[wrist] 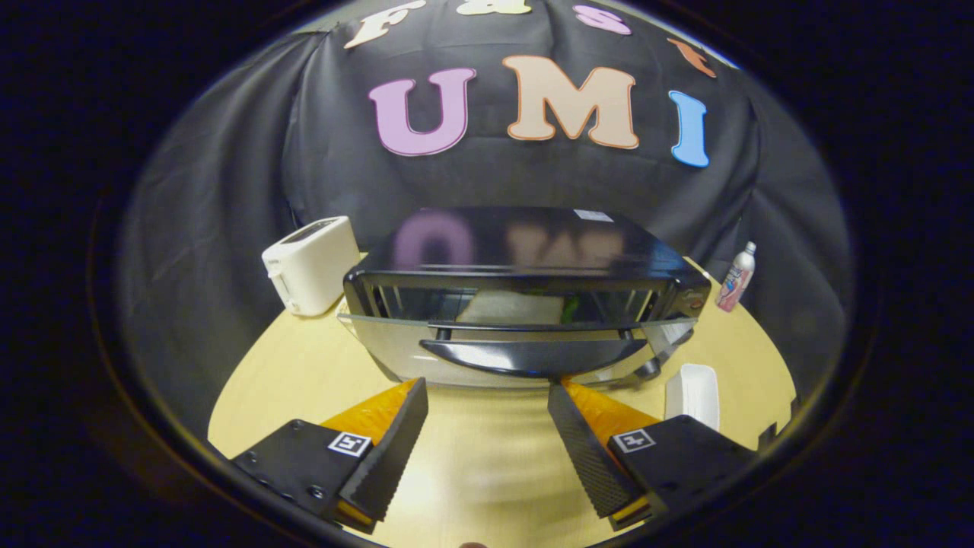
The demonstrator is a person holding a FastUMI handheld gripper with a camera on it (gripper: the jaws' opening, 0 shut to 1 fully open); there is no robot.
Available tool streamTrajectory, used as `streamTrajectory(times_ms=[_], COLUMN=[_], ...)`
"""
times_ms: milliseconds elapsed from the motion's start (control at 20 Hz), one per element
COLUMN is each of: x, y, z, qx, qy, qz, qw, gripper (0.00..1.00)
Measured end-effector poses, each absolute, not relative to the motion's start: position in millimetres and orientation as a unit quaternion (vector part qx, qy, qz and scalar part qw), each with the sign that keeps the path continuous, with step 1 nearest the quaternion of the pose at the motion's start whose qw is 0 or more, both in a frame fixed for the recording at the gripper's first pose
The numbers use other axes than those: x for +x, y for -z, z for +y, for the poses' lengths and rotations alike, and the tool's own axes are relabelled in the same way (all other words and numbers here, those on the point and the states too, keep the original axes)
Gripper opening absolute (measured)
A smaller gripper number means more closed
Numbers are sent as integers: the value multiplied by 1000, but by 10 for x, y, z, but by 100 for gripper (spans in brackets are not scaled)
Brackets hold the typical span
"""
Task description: Open the toaster oven, put the food inside, and close the toaster oven door.
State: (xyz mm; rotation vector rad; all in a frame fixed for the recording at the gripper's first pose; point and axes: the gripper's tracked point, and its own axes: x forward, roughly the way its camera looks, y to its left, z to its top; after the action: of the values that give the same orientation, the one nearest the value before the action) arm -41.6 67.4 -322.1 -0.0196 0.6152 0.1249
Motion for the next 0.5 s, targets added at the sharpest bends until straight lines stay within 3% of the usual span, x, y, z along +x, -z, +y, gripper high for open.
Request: streamTrajectory(times_ms=[500], x=[-159], y=[3126], z=[765], qx=[-8], qy=[-65], qz=[290], qw=[955], gripper=[99])
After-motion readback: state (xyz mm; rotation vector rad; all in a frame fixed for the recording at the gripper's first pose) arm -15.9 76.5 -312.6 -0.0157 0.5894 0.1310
